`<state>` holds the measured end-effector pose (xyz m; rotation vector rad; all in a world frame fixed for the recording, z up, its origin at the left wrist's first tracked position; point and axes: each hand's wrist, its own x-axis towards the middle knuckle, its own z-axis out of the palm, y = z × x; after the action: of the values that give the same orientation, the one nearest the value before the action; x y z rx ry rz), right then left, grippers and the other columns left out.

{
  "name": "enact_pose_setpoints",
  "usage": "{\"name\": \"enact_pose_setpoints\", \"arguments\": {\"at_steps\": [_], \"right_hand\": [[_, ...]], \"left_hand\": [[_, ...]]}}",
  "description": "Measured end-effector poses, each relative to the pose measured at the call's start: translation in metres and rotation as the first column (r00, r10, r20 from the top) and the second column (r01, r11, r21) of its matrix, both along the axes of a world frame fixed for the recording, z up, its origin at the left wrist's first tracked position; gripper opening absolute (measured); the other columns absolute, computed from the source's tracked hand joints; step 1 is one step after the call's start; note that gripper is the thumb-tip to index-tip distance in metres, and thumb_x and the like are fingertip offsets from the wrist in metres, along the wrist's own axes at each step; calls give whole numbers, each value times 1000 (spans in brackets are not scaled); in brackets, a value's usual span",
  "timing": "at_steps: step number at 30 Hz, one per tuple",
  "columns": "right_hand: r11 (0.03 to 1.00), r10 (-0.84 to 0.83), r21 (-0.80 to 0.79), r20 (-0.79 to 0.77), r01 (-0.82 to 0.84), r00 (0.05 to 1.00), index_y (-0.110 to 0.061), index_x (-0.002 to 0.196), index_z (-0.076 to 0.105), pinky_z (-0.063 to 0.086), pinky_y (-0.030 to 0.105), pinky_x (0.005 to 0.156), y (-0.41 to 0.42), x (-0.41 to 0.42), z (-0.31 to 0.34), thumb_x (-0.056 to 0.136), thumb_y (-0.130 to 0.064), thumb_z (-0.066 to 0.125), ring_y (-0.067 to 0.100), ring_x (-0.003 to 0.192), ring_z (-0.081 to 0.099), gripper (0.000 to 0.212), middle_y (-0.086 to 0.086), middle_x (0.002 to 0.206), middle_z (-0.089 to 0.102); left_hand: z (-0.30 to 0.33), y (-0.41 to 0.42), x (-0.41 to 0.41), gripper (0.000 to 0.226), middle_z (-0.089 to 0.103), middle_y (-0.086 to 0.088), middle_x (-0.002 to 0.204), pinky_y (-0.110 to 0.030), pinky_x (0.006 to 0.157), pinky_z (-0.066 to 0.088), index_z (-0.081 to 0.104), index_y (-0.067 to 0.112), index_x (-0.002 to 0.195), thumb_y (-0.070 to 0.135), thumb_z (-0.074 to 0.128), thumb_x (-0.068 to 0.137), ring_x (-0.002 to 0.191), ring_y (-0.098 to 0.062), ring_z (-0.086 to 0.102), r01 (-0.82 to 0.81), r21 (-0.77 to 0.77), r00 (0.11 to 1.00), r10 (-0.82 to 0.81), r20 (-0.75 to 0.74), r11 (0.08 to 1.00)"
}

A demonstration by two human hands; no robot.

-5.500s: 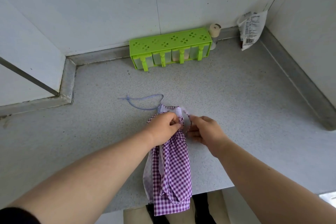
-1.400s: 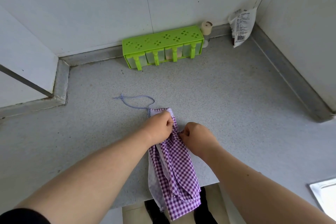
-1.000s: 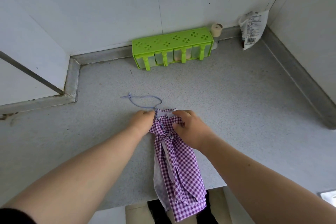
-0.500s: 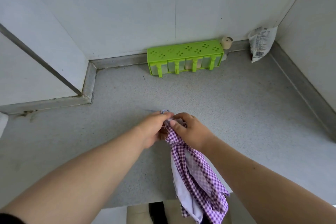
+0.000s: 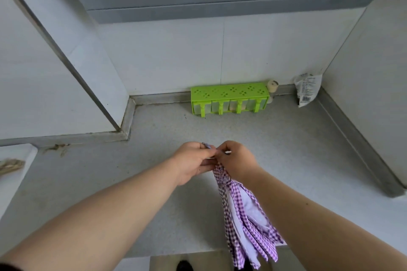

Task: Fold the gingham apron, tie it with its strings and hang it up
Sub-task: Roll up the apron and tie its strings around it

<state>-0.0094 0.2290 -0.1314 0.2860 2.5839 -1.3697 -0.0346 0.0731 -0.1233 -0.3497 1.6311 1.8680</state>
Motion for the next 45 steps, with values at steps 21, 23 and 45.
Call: {"name": "enact_pose_setpoints", "arguments": {"at_steps": [21,23,45], "right_hand": [[821,-107,-529,226,214,968,-8,92,75,61,55,87,1,28,31,98,-28,69,31,86,71,22,20,98,76],[798,-94,-566,224,207,970,-2,97,72,62,53,84,0,31,35,100,-24,66,32,86,70,23,22,99,75],[807,-159,-578,-9,125,987,-8,105,76,64,37,73,7,20,105,102,-14,63,16,67,66,14,9,78,65]], "left_hand": [[23,-26,13,10,69,-7,86,-30,72,62,68,11,90,15,74,98,73,-14,67,278,-381,925,-352,-140,882],[24,-27,17,9,72,-8,88,-35,80,63,68,11,93,16,72,98,81,-20,71,325,-386,910,-396,-121,863],[137,-31,20,27,48,-5,52,-41,85,55,57,11,80,12,45,104,61,-29,71,80,-313,894,-207,-398,946]]}}
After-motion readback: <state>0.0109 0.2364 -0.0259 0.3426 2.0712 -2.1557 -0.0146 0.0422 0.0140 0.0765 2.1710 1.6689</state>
